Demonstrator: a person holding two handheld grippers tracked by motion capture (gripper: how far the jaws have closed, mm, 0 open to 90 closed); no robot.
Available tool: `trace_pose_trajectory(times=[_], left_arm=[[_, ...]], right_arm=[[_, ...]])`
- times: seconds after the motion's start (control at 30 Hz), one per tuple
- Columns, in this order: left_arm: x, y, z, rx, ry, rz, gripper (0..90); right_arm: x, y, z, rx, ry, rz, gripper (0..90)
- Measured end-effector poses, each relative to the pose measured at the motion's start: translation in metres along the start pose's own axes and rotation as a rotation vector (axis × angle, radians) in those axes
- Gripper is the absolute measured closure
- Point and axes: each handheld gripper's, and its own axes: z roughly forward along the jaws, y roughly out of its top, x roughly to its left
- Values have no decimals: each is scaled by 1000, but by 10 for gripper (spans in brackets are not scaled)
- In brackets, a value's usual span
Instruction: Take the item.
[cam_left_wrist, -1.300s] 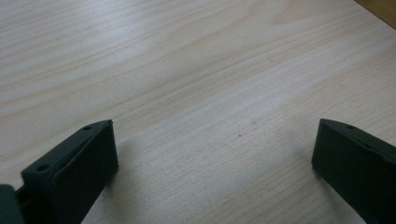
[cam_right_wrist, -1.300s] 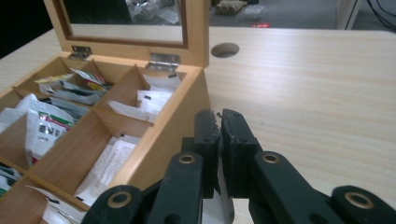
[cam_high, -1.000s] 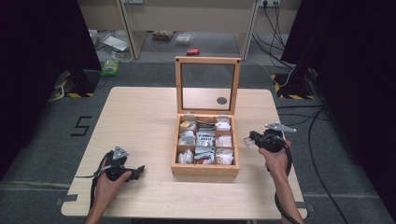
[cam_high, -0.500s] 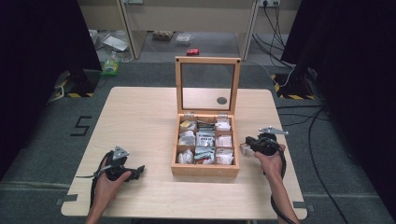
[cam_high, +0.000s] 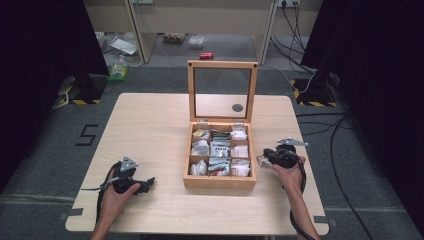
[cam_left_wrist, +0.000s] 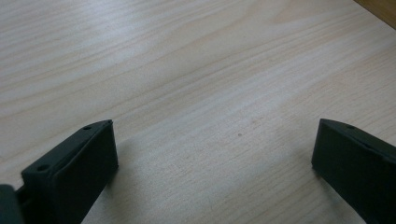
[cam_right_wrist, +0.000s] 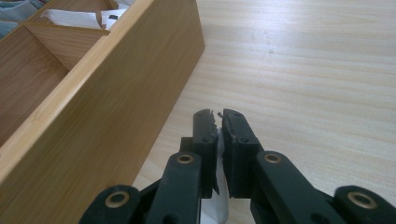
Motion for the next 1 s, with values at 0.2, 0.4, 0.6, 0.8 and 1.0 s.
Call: trace_pose_trajectory(times=[0.2,0.4,0.6,0.8,1.0], left_arm=[[0,0,0,0,-1,1,0],[0,0,0,0,-1,1,0],[0,0,0,-1,-2,1,0],[0,0,0,0,-1,1,0],[0,0,0,-1,-2,1,0]], right_arm=[[-1,-2,0,12,-5,17,817],[-6,-1,-2,5,-11,27,711],[-8,4,-6,-13,-1,27,626],[-10,13,-12,-57,21,14,559],[-3,20,-15,-72,46,13,490]])
